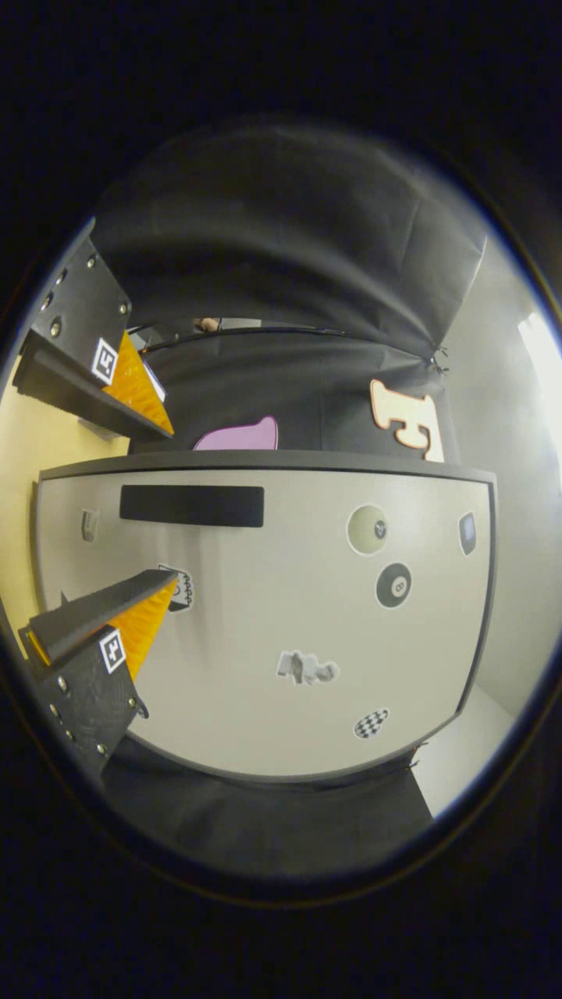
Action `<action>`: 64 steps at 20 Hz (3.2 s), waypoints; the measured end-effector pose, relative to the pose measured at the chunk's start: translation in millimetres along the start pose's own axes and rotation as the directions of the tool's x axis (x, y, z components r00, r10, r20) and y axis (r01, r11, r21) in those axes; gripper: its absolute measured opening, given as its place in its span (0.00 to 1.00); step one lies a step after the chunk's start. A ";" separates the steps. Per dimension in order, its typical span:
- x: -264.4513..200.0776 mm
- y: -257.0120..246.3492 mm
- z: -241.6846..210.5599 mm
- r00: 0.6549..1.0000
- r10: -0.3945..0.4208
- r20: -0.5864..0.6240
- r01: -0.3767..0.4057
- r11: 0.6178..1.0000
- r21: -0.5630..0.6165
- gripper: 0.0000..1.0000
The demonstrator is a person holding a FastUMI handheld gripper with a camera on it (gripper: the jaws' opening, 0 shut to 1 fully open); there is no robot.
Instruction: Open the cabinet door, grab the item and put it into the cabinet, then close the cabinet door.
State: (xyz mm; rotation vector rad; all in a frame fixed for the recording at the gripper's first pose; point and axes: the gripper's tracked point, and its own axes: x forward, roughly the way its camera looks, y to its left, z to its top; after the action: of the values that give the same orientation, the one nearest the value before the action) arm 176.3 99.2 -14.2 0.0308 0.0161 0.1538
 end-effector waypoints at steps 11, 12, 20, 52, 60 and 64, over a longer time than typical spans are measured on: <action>46.3 -3.1 -4.9 0.996 -0.085 -0.002 0.085 0.996 0.002 0.35; 46.9 -3.3 -6.8 0.996 -0.086 -0.006 0.086 0.996 0.014 0.34; 43.8 -5.0 -10.6 0.995 -0.076 -0.063 0.080 0.994 0.075 0.28; -112.1 -59.0 -6.0 0.995 -0.033 -0.091 0.043 0.993 0.114 0.18; -152.7 -86.6 -1.8 0.993 -0.074 -0.094 0.086 0.987 0.132 0.18; -175.3 -113.9 1.9 0.987 -0.123 -0.101 0.136 0.981 0.141 0.17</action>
State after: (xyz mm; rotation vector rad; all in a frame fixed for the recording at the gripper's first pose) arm 20.5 -40.3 -13.5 0.1699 0.1211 0.0230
